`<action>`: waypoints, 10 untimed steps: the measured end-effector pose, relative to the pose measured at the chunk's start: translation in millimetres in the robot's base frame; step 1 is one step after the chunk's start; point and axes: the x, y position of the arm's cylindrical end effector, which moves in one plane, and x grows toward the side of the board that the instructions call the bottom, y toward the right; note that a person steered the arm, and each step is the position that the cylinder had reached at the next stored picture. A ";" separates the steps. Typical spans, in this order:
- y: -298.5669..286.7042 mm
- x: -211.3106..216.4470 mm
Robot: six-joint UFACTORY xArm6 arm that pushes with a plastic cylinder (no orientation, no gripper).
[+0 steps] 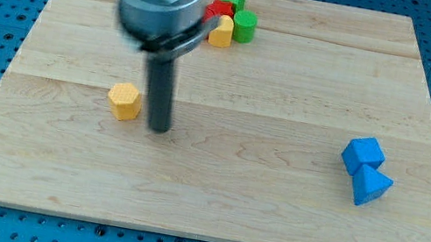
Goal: Move the yellow hexagon into the group of blocks at the top center of the board
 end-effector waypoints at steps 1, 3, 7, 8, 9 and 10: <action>-36.9 -1.7; -40.7 -59.8; -13.9 -42.0; -7.9 -65.4; -27.9 -95.9; -32.0 -119.0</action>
